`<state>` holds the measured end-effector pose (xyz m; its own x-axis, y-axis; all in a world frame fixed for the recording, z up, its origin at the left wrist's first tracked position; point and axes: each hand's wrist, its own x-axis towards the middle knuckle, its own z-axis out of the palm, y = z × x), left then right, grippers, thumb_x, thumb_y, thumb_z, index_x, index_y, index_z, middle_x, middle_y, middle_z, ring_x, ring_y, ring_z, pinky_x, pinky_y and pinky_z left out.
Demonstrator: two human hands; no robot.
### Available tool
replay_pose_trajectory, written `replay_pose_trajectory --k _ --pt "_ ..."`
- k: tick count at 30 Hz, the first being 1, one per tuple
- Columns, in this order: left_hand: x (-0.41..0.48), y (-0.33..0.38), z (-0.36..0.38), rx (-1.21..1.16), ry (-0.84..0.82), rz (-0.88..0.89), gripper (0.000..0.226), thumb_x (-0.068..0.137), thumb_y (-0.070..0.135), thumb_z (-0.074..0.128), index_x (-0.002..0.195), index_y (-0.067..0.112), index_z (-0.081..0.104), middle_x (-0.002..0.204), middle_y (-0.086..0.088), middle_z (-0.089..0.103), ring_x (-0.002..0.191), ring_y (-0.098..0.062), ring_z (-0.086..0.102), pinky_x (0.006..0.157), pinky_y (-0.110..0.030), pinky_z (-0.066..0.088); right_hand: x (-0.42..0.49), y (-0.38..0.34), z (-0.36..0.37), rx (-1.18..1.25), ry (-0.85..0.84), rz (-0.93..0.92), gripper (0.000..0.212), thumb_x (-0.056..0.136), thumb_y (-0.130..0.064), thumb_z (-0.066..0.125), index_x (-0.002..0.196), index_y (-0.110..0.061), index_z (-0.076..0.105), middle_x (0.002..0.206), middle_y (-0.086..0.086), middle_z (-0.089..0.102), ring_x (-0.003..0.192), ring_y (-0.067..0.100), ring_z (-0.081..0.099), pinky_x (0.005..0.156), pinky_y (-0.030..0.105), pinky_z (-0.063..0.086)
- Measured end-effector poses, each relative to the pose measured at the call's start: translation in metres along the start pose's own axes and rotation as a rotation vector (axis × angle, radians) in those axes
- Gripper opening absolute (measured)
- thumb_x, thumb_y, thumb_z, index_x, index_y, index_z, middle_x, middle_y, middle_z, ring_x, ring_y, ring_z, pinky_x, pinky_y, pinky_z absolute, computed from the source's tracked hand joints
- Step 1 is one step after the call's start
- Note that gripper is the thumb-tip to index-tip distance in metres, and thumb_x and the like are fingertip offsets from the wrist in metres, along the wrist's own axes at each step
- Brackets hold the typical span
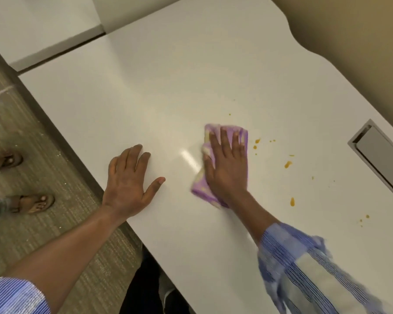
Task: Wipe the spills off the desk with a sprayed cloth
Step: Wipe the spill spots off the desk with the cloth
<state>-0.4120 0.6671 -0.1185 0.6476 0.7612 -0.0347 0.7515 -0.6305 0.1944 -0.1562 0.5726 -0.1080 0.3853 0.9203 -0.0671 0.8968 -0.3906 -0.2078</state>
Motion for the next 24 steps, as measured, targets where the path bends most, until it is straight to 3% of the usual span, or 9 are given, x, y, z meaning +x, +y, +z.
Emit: replay_pose_trajectory --k 3,8,11,15,20,24 --pt "0.001 0.001 -0.002 -0.014 0.0 -0.007 0.074 0.1 0.065 0.033 0.139 0.005 0.051 0.154 -0.019 0.043 0.136 -0.041 0.045 0.104 -0.055 0.037 0.025 -0.037 0.009 0.015 0.018 0.104 0.068 0.108 -0.047 0.032 0.167 -0.019 0.015 0.176 0.007 0.008 0.162 0.04 -0.004 0.131 0.056 0.006" --pt "-0.001 0.002 -0.005 -0.06 -0.011 -0.008 0.077 0.099 0.064 0.036 0.14 0.001 0.053 0.154 -0.023 0.044 0.137 -0.045 0.045 0.106 -0.058 0.034 -0.052 -0.051 0.02 0.049 -0.039 -0.174 0.065 0.109 -0.046 0.027 0.168 -0.022 0.012 0.177 0.003 0.003 0.164 0.033 -0.003 0.13 0.056 0.013" --pt "-0.002 0.002 -0.005 -0.069 -0.022 -0.009 0.077 0.096 0.063 0.039 0.141 0.001 0.052 0.156 -0.024 0.043 0.139 -0.045 0.043 0.107 -0.058 0.034 -0.081 -0.056 0.024 0.043 -0.073 -0.176 0.066 0.109 -0.046 0.031 0.168 -0.023 0.012 0.177 0.004 0.003 0.164 0.035 -0.001 0.129 0.056 0.012" --pt "-0.002 0.0 -0.004 -0.078 -0.05 -0.02 0.082 0.097 0.069 0.03 0.143 0.003 0.05 0.158 -0.023 0.04 0.141 -0.045 0.041 0.108 -0.059 0.032 -0.029 -0.057 0.022 0.075 -0.058 -0.18 0.067 0.109 -0.046 0.038 0.167 -0.025 0.013 0.177 0.0 0.006 0.164 0.031 -0.001 0.132 0.053 0.009" --pt "-0.002 0.001 -0.004 -0.043 -0.007 -0.021 0.086 0.097 0.07 0.026 0.14 0.0 0.053 0.153 -0.026 0.045 0.133 -0.047 0.048 0.101 -0.061 0.037 0.093 -0.019 0.004 0.106 0.037 0.026 0.062 0.108 -0.043 0.04 0.165 -0.024 0.026 0.175 0.001 0.017 0.164 0.033 0.004 0.131 0.054 0.012" --pt "-0.001 0.003 -0.004 -0.015 0.045 -0.018 0.085 0.096 0.07 0.029 0.137 0.0 0.056 0.15 -0.027 0.05 0.129 -0.047 0.052 0.099 -0.061 0.039 0.144 0.026 -0.019 0.082 0.08 0.229 0.062 0.108 -0.043 0.038 0.166 -0.024 0.023 0.176 0.001 0.015 0.164 0.034 0.003 0.131 0.051 0.01"
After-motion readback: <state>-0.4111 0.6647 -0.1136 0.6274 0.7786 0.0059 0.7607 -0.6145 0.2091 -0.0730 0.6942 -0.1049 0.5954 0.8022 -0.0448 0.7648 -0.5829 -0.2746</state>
